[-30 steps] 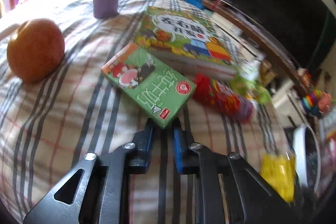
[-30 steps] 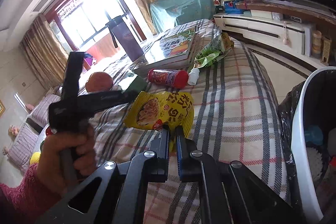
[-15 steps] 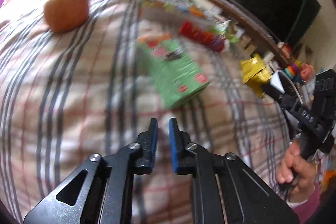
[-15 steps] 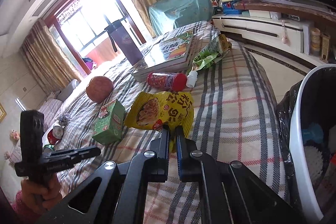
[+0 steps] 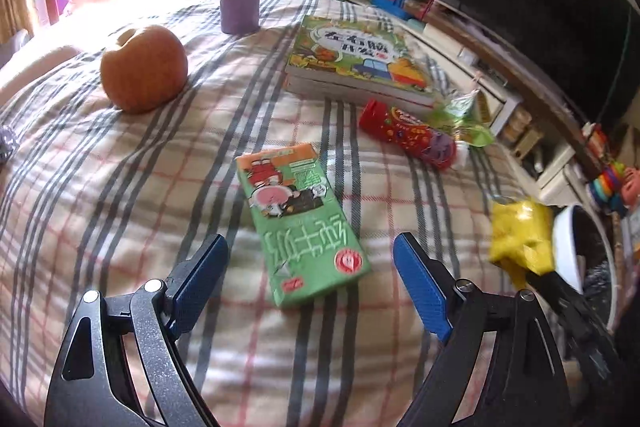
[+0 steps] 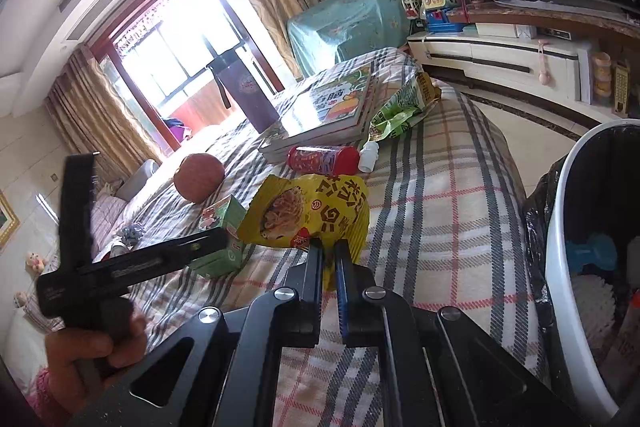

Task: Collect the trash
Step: 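Grasp the green milk carton with the left tool while the right tool grasps the yellow snack bag, then carry the green carton and yellow snack bag with both tools over the bin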

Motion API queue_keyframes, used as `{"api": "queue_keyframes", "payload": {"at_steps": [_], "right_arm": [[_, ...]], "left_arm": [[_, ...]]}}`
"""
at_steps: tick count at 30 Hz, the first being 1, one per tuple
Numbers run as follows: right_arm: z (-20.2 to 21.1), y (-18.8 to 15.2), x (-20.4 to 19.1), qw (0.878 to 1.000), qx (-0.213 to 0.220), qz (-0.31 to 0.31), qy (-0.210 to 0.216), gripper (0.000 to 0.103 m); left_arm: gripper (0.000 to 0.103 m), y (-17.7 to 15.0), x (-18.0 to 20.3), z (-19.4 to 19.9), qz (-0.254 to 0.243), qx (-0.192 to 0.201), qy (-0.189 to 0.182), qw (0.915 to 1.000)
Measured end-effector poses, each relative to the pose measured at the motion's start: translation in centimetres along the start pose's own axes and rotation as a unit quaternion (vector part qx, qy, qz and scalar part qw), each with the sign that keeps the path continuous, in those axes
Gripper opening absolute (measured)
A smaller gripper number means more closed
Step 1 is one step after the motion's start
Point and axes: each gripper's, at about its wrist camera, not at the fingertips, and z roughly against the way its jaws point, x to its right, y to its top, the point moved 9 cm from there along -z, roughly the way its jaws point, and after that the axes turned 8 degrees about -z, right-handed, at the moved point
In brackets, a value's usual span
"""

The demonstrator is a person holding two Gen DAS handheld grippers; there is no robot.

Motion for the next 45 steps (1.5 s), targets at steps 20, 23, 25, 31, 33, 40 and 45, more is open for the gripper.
{"api": "queue_keyframes", "payload": {"at_steps": [20, 23, 25, 31, 33, 40, 45], "right_arm": [[7.1, -1.8, 0.5, 1.0, 0.007, -0.013, -0.019, 0.006], [8.6, -2.1, 1.1, 0.999, 0.016, -0.015, -0.028, 0.006], [9.6, -2.2, 1.6, 0.999, 0.022, -0.02, -0.034, 0.006], [12.1, -2.0, 3.0, 0.997, 0.04, -0.03, -0.051, 0.006], [12.8, -1.9, 3.3, 0.997, 0.046, -0.03, -0.056, 0.006], [14.5, -1.5, 4.5, 0.995, 0.062, -0.042, -0.065, 0.006], [15.3, -1.3, 5.4, 0.994, 0.07, -0.047, -0.069, 0.006]], "left_arm": [[0.053, -4.9, 4.5, 5.6, -0.072, 0.036, -0.065, 0.9947], [0.053, -5.3, 6.7, 6.7, -0.095, 0.041, -0.083, 0.9911], [0.053, -5.6, 8.1, 7.2, -0.111, 0.042, -0.092, 0.9886], [0.053, -6.5, 11.9, 8.2, -0.148, 0.041, -0.112, 0.9818], [0.053, -6.7, 12.9, 8.4, -0.156, 0.041, -0.116, 0.9801], [0.053, -7.0, 15.3, 9.0, -0.174, 0.04, -0.132, 0.9751], [0.053, -7.2, 16.5, 9.4, -0.183, 0.041, -0.138, 0.9726]]}}
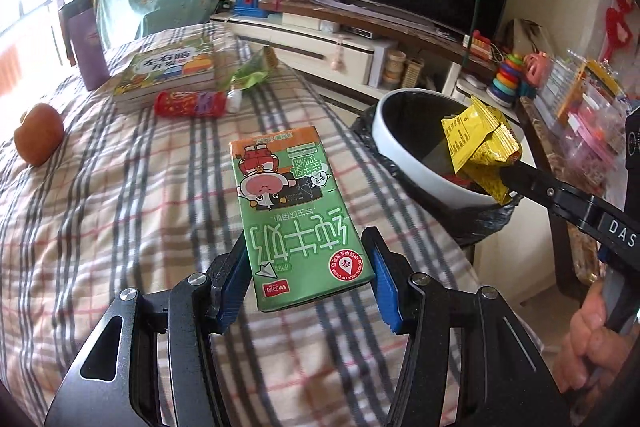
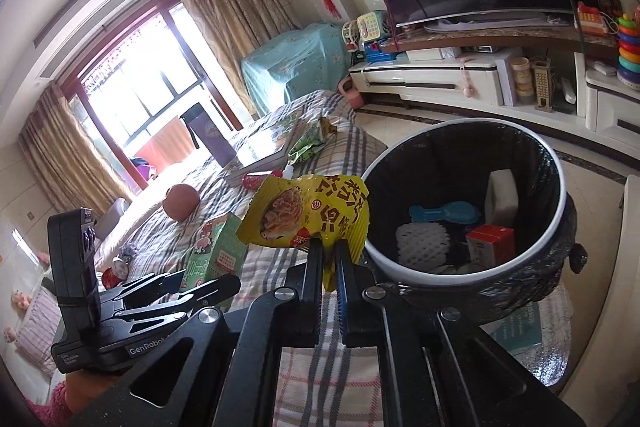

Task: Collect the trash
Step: 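Carry the green carton and yellow snack bag with both tools over the bin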

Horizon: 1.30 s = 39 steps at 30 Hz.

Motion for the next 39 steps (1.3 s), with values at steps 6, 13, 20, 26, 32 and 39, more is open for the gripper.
{"api": "queue_keyframes", "payload": {"at_steps": [6, 13, 20, 26, 32, 39], "right_arm": [[0.7, 0.3, 1.1, 1.0, 0.006, -0.008, -0.004, 0.006], [1.3, 0.7, 2.2, 1.0, 0.013, -0.014, -0.011, 0.006], [1.8, 1.4, 3.4, 0.999, 0.021, -0.021, -0.021, 0.006], [2.4, 2.2, 4.6, 0.999, 0.028, -0.023, -0.033, 0.006], [2.8, 3.0, 6.0, 0.998, 0.034, -0.027, -0.044, 0.006], [2.5, 3.7, 7.1, 0.998, 0.033, -0.026, -0.057, 0.006]], "left_arm": [[0.053, 0.3, 1.2, -0.2, -0.012, 0.0, -0.003, 0.9999], [0.053, 0.9, 2.4, -0.4, -0.024, -0.001, -0.011, 0.9997], [0.053, 1.9, 3.9, -0.7, -0.041, 0.003, -0.022, 0.9989], [0.053, 2.9, 5.1, -1.1, -0.05, 0.006, -0.034, 0.9982], [0.053, 4.0, 6.5, -1.4, -0.062, 0.008, -0.043, 0.9971], [0.053, 4.9, 7.7, -2.1, -0.073, 0.008, -0.051, 0.996]]}}
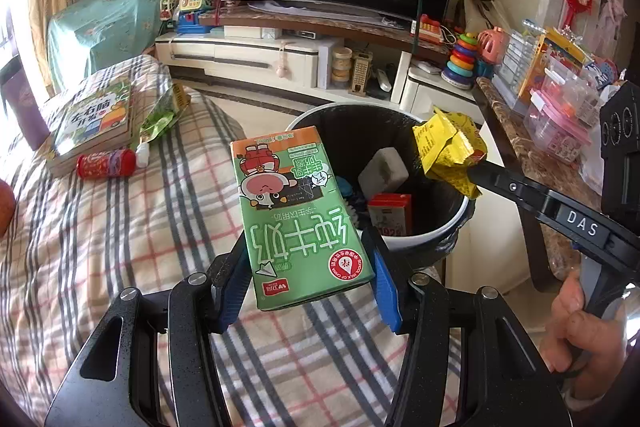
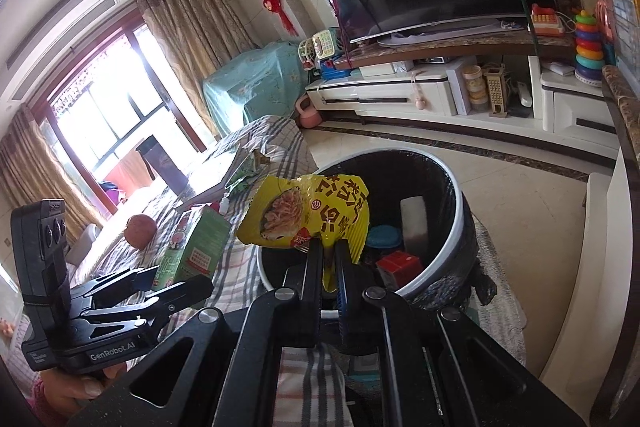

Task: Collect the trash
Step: 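Carry the green carton and yellow snack bag with both tools over the bin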

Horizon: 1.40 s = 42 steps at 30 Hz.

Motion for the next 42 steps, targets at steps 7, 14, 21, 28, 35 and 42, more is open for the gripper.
{"api": "queue_keyframes", "payload": {"at_steps": [7, 14, 21, 28, 35, 42], "right_arm": [[-0.7, 0.4, 0.9, 1.0, -0.005, -0.001, -0.008, 0.006], [-1.2, 1.0, 1.6, 1.0, -0.007, -0.001, -0.013, 0.006], [-1.6, 1.6, 1.6, 1.0, -0.007, 0.003, -0.017, 0.006], [-2.0, 2.3, 1.7, 1.0, -0.007, 0.009, -0.019, 0.006], [-2.3, 2.7, 2.0, 1.0, -0.008, 0.01, -0.024, 0.006], [-2.8, 3.0, 2.3, 0.999, -0.017, 0.01, -0.031, 0.006]], "left_arm": [[0.053, 0.9, 0.8, -0.6, -0.007, -0.002, -0.006, 1.0], [0.053, 1.8, 1.4, -1.4, -0.016, -0.003, -0.008, 0.9998], [0.053, 2.3, 2.2, -2.4, -0.023, -0.009, -0.009, 0.9997], [0.053, 2.9, 2.4, -3.3, -0.027, -0.015, -0.01, 0.9995], [0.053, 3.7, 2.5, -4.1, -0.031, -0.018, -0.007, 0.9993], [0.053, 3.9, 2.5, -4.9, -0.034, -0.025, -0.007, 0.9991]]}}
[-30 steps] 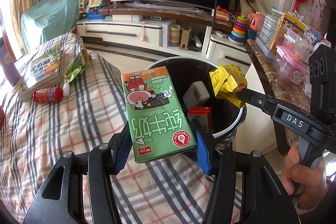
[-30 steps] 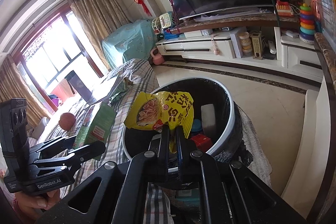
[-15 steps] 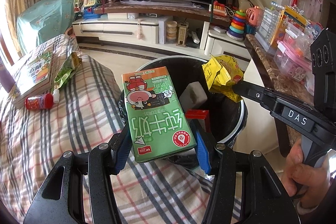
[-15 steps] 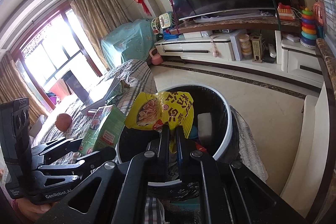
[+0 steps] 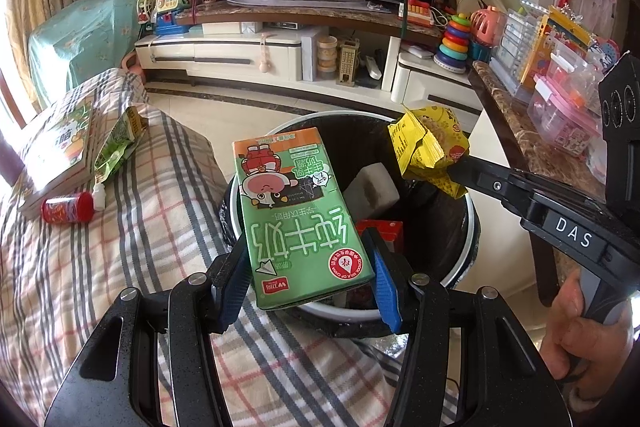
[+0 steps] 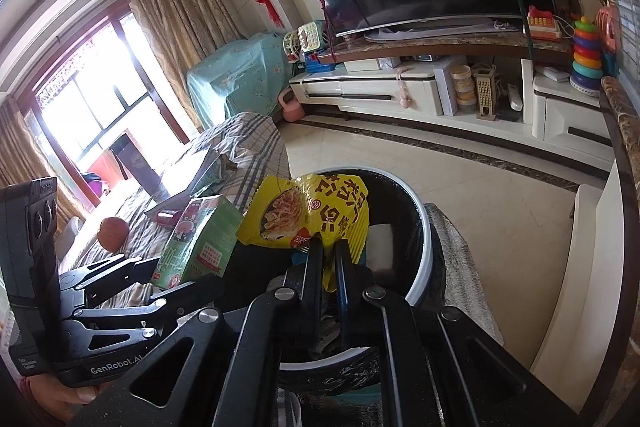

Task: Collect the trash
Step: 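Carry the green carton and yellow snack bag with both tools over the bin, then open both tools to drop the carton and snack bag into the bin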

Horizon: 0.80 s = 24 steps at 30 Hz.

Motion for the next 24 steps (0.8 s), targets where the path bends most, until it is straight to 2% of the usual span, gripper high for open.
{"api": "queue_keyframes", "payload": {"at_steps": [24], "right_arm": [[-2.4, 0.3, 0.3, 0.999, -0.04, 0.014, -0.015, 0.008]], "left_arm": [[0.053, 0.3, -0.1, -2.8, 0.006, -0.031, -0.009, 0.9994]]}}
